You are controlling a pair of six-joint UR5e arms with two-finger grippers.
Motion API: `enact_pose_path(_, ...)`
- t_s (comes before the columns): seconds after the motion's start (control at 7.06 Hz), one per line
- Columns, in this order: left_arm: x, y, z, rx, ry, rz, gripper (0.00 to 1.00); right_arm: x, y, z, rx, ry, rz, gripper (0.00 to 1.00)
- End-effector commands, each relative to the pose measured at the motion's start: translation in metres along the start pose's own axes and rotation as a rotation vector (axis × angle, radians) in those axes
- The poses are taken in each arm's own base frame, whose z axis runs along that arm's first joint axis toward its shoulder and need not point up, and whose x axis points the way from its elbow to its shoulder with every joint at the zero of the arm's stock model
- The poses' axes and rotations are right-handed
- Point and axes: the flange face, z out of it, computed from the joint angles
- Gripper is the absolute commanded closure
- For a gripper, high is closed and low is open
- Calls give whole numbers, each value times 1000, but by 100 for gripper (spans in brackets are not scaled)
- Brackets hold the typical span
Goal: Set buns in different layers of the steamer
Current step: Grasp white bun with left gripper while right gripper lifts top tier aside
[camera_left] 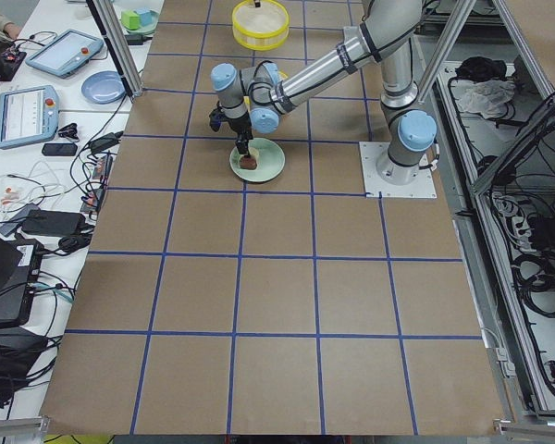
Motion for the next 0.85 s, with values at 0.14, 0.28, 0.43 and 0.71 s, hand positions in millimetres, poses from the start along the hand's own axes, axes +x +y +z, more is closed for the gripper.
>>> enact_pose_path(0.14, 5, -1, -2, 9, 39, -8, 8, 53, 6, 5, -12, -15, -34, 94)
enact_pose_path(0.28, 5, -1, -2, 9, 39, -8, 8, 52, 6, 6, -14, -15, -34, 94)
enact_pose_path(0.43, 5, -1, 0, 6, 40, -8, 10, 52, 6, 6, -13, -17, -34, 94)
enact_pose_path(0.71, 4, -1, 4, -3, 34, 1, 38, 52, 6, 6, -13, -17, -36, 94)
